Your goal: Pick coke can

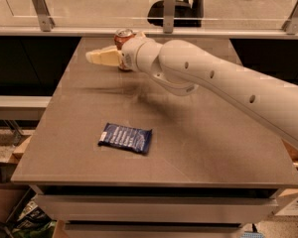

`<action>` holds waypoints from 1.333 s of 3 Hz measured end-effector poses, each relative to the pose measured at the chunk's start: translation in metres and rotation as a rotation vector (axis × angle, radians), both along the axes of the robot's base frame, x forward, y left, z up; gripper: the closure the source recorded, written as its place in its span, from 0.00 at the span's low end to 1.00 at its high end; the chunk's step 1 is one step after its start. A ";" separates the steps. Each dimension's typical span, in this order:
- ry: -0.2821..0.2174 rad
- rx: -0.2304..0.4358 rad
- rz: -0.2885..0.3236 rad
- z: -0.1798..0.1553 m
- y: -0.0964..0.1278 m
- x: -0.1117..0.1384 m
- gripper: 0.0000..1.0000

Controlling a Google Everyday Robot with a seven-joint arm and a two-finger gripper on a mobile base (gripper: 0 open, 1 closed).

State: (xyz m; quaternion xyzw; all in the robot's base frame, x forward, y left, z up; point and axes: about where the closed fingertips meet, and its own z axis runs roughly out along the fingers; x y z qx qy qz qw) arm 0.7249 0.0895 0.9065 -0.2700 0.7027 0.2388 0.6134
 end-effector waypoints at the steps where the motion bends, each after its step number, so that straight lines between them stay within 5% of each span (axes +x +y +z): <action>1: -0.001 0.000 0.003 0.001 0.002 -0.001 0.18; 4: -0.002 0.001 0.012 0.002 0.008 -0.002 0.87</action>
Offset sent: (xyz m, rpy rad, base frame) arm -0.0006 0.0019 0.0005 0.0002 -0.0006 0.0028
